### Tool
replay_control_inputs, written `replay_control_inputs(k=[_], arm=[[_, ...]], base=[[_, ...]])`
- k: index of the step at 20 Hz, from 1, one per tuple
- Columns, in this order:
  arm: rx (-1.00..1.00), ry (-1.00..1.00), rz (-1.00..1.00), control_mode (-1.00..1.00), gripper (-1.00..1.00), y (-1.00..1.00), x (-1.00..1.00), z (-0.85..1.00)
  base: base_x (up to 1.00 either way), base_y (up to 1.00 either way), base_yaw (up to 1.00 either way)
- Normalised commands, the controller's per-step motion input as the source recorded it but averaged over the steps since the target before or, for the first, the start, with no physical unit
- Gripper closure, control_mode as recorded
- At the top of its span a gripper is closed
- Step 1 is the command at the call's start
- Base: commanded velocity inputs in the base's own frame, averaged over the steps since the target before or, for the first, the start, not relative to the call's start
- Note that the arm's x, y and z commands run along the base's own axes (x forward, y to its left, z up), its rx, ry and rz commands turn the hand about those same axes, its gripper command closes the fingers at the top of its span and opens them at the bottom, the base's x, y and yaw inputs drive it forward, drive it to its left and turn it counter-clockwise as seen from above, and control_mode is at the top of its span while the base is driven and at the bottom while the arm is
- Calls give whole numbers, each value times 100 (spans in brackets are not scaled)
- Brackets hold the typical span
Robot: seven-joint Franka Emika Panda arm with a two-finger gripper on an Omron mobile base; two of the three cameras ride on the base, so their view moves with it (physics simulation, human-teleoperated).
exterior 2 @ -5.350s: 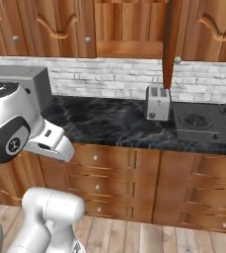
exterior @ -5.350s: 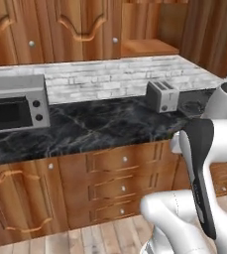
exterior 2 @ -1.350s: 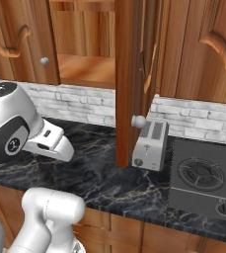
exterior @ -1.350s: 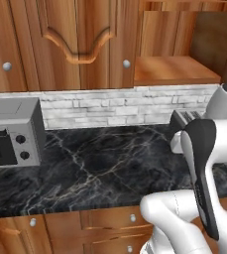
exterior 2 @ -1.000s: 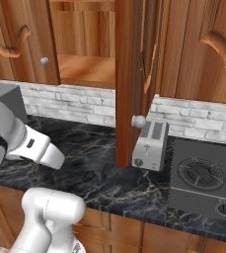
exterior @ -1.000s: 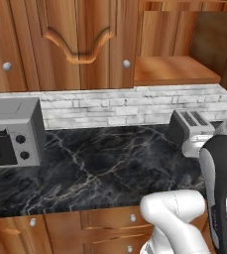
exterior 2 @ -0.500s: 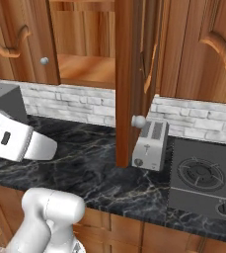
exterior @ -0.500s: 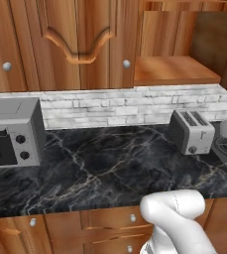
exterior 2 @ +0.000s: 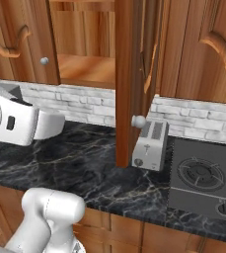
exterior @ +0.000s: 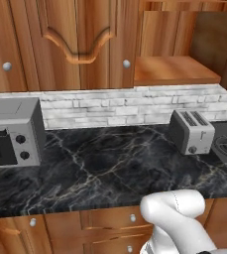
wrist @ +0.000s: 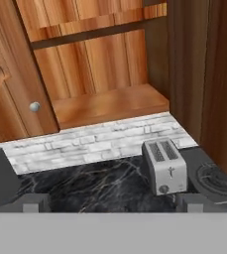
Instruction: Open the cabinet. Pick the bar soap and place it next to the sink. Then close the cabinet.
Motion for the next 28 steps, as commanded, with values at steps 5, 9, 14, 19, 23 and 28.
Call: replay_control_inputs(k=[5,9,14,19,23,28], arm=[[4,-51,0,-100,-100,-16,40,6],[0,-40,0,-100,-100,-9,0,16],[0,-25,0,-100,-100,2,-33,7],[0,-1,0,-100,-100,4,-61,28],[0,2,0,-100,-100,0,-82,34],[0,17,1,-100,-100,0,-62,1]], base=[[0,0,0],[0,0,0],[0,0,0],[0,0,0],[0,0,0],[0,0,0]])
